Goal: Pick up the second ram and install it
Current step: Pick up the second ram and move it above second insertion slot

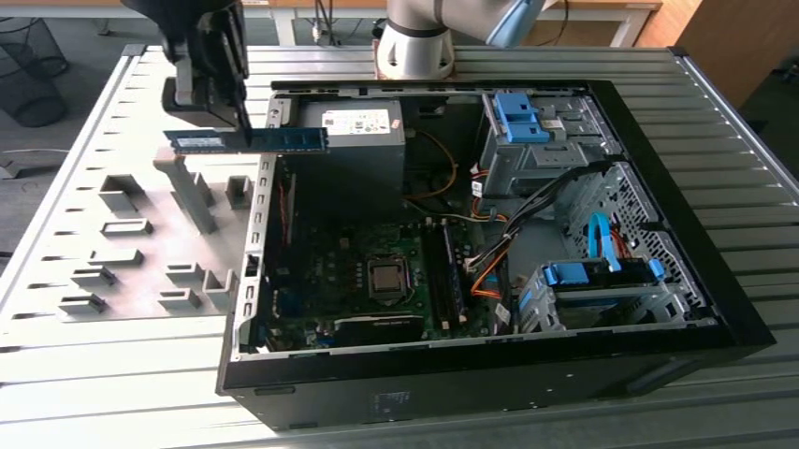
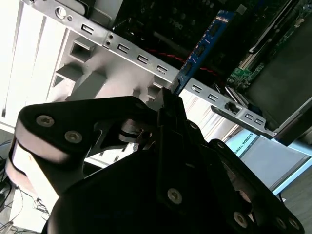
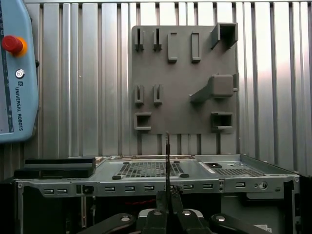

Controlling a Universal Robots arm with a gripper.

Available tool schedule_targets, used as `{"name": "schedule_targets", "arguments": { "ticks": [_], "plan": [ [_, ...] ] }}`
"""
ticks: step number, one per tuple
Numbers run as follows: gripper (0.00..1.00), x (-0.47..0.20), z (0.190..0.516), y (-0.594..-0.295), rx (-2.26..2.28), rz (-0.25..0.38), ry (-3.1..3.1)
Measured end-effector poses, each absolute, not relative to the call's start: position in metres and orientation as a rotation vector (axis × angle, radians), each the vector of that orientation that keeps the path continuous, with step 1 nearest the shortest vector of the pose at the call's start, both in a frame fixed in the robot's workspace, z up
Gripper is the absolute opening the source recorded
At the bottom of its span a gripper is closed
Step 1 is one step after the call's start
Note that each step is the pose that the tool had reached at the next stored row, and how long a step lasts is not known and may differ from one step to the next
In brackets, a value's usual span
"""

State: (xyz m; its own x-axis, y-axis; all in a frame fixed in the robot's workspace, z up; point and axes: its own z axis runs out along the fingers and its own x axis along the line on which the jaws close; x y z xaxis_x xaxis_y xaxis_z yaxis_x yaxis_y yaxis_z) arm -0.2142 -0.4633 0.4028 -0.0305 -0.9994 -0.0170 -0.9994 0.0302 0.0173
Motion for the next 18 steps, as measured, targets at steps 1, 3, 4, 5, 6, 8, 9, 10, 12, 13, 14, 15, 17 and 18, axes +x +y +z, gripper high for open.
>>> {"name": "schedule_targets", "arguments": {
  "ticks": [1, 3, 4, 5, 6, 8, 9, 10, 12, 13, 14, 15, 17, 18],
  "plan": [
    [0.14, -0.212, 0.403, -0.463, -2.187, 0.038, 2.255],
    [0.14, -0.208, 0.403, -0.463, -2.187, 0.038, 2.255],
    [0.14, -0.205, 0.403, -0.463, -2.187, 0.038, 2.255],
    [0.14, -0.203, 0.403, -0.463, -2.187, 0.038, 2.255],
    [0.14, -0.201, 0.403, -0.463, -2.187, 0.038, 2.255],
    [0.14, -0.197, 0.403, -0.463, -2.187, 0.038, 2.255],
    [0.14, -0.195, 0.403, -0.463, -2.187, 0.038, 2.255],
    [0.14, -0.192, 0.403, -0.463, -2.187, 0.038, 2.255],
    [0.14, -0.188, 0.403, -0.463, -2.187, 0.038, 2.255],
    [0.14, -0.186, 0.403, -0.463, -2.187, 0.038, 2.255],
    [0.14, -0.183, 0.403, -0.463, -2.187, 0.038, 2.255],
    [0.14, -0.181, 0.403, -0.463, -2.187, 0.038, 2.255],
    [0.14, -0.176, 0.403, -0.463, -2.187, 0.038, 2.255],
    [0.14, -0.174, 0.403, -0.463, -2.187, 0.038, 2.255]
  ]
}}
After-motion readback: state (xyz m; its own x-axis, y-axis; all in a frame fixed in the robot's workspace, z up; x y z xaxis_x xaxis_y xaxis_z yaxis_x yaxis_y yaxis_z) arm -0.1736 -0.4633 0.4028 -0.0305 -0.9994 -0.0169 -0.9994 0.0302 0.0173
